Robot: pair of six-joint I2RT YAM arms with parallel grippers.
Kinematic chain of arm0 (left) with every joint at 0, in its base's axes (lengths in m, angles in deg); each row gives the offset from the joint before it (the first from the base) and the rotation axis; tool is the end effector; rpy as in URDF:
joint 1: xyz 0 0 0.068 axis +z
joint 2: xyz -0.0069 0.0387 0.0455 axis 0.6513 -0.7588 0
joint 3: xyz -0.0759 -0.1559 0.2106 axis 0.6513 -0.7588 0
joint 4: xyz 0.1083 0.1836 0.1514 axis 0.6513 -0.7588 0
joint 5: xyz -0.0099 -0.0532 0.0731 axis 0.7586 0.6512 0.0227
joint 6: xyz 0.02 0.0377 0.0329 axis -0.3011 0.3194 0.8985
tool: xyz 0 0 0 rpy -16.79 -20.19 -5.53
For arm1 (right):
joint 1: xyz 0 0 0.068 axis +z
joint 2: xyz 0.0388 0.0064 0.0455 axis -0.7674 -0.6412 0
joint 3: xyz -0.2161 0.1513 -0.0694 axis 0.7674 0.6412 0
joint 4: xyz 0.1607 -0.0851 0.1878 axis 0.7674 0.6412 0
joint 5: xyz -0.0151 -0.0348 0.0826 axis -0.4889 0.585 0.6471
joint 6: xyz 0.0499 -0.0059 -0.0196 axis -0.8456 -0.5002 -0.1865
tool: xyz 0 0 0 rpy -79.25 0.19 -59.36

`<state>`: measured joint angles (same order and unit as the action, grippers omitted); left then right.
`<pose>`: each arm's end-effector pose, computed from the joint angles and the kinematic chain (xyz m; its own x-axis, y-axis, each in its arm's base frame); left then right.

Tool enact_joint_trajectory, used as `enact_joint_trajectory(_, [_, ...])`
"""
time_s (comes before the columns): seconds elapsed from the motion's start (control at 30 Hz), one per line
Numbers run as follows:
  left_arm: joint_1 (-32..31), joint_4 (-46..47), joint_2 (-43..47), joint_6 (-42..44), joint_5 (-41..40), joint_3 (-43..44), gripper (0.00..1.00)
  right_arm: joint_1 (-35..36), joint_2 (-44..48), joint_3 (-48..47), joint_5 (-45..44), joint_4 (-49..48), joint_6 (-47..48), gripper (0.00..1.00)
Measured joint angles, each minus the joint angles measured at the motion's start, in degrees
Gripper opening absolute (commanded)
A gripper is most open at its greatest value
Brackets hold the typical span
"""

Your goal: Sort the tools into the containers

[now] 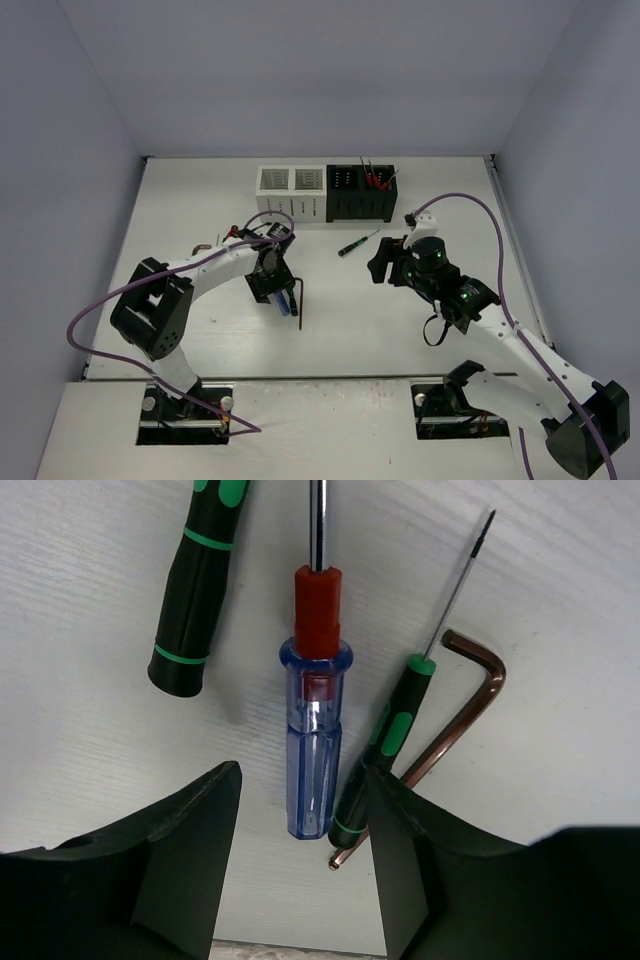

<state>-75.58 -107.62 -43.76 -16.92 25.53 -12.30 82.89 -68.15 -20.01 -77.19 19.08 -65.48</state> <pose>0.2642 -0.1844 0.1883 -0.8408 -0.5252 -0.1313 -0.4787 0.8345 -0.2729 0.1833 0.1169 0.2909 -0.4472 0.2048 -0.8707 -0.3702 0.8438 0.3886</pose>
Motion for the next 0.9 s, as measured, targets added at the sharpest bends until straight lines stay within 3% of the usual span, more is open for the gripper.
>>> enact_joint_trajectory(0.43, [0.0, 2.55, -1.98, 0.68, 0.05, -1.09, 0.39, 0.0, 0.28, 0.28, 0.33, 0.39, -1.34, 0.67])
enact_joint_trajectory(0.53, [0.02, 3.08, -2.85, 0.77, 0.15, -1.32, 0.32, 0.0, 0.93, 0.77, 0.32, 0.39, -1.58, 0.67])
enact_joint_trajectory(0.77, [0.02, 4.34, -1.99, 1.06, 0.37, -2.47, 0.0, 0.0, 1.89, 1.46, 0.34, 0.76, -2.26, 0.67])
enact_joint_trajectory(0.9, [-0.08, 4.73, -0.5, 2.5, 0.3, -3.7, 0.0, 0.0, 1.92, 1.44, 0.44, 0.78, -2.34, 0.67])
